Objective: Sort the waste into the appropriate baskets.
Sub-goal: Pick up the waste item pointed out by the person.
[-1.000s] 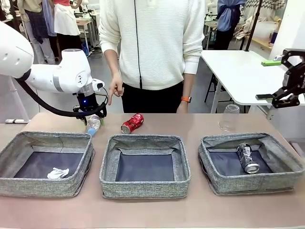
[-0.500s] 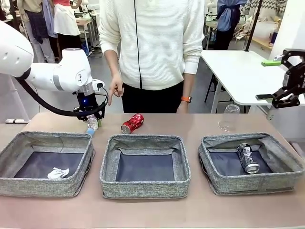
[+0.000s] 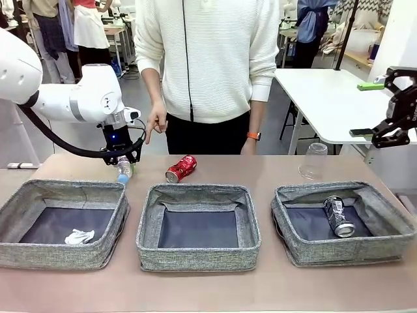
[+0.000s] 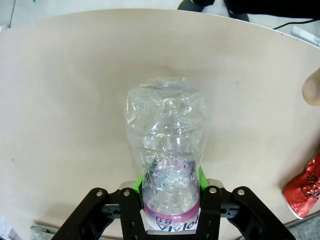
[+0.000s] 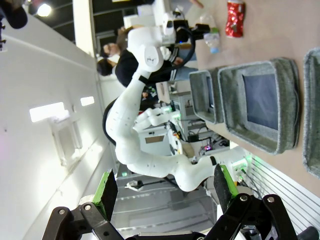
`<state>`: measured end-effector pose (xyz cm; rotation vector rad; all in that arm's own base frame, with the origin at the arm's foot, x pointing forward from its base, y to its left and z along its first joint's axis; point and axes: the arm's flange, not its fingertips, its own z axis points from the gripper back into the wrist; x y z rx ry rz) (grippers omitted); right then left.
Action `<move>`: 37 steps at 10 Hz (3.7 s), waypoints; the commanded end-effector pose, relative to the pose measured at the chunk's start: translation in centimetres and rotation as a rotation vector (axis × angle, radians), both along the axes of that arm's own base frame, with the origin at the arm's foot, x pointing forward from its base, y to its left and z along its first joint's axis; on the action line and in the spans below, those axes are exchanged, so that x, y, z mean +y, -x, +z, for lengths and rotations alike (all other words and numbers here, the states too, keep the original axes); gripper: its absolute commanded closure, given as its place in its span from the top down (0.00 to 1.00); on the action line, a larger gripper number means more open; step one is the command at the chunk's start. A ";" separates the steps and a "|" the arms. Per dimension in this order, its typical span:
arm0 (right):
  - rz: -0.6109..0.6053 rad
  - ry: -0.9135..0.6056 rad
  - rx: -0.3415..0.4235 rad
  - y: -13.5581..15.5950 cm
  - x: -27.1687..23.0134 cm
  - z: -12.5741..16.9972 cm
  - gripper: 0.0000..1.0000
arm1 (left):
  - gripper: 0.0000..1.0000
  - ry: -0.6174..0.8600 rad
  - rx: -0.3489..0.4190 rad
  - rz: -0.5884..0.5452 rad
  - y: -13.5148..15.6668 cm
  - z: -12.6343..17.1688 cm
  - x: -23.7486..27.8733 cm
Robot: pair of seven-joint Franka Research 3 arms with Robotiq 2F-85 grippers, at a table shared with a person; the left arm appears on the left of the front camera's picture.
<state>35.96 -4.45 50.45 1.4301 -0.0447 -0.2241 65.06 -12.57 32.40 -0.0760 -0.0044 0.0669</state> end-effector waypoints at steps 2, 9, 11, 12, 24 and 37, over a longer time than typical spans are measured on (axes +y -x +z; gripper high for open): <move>0.002 0.009 -0.008 0.2 0.0 0.0 1.00 | 0.36 0.038 -0.027 0.034 2.1 6.0 1.4; 0.002 0.009 -0.008 0.2 0.0 0.0 1.00 | 0.36 -0.086 -0.034 -0.100 18.1 18.6 2.0; 0.002 0.009 -0.008 0.2 0.0 0.0 1.00 | 0.36 -0.086 -0.034 -0.100 18.1 18.6 2.0; 0.002 0.009 -0.008 0.2 0.0 0.0 1.00 | 0.36 -0.100 -0.044 -0.137 20.6 18.0 2.4; 0.002 0.009 -0.008 0.2 0.0 0.0 1.00 | 0.36 0.005 0.250 -0.208 27.5 39.5 -24.0; 0.002 0.009 -0.008 0.2 0.0 0.0 1.00 | 0.36 0.178 0.300 -0.177 25.4 45.1 -23.2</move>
